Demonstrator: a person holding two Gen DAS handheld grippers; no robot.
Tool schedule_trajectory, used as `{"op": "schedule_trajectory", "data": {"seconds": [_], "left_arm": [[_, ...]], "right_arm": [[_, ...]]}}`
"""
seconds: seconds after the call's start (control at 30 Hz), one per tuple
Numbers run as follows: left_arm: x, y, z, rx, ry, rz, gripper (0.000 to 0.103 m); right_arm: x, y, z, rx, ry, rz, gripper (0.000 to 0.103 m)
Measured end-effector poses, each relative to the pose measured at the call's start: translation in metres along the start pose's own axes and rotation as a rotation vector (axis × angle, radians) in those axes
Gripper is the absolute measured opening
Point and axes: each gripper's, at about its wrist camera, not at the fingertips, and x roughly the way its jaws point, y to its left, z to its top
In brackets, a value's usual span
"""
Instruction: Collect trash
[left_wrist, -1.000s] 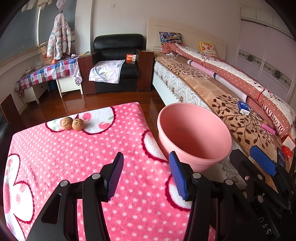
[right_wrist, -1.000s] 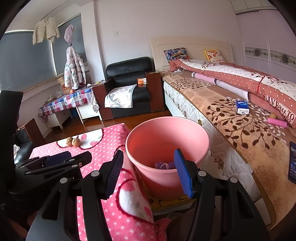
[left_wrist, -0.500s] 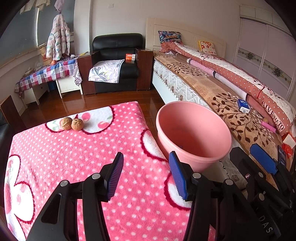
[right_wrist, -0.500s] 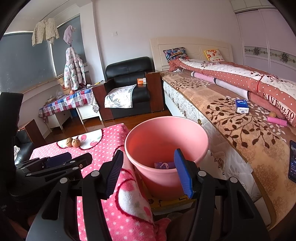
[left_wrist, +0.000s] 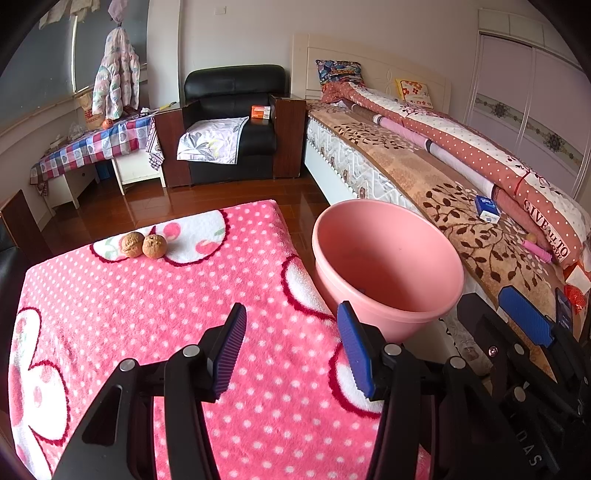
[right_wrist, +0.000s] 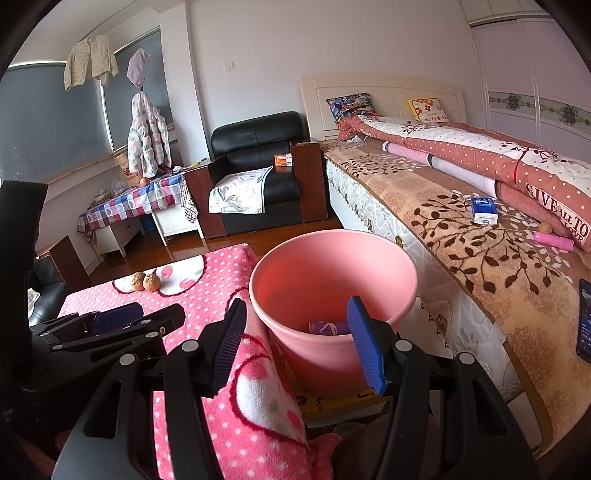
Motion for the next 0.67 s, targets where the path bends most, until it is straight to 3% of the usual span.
{"op": "schedule_trajectory", "data": {"seconds": [0.67], "left_arm": [[-0.003,0.003,-0.010,0.005,0.018,-0.001,0.051]], "right_arm": [[0.000,0.000,-0.001,0.001,0.004,-0.002,0.058]]}}
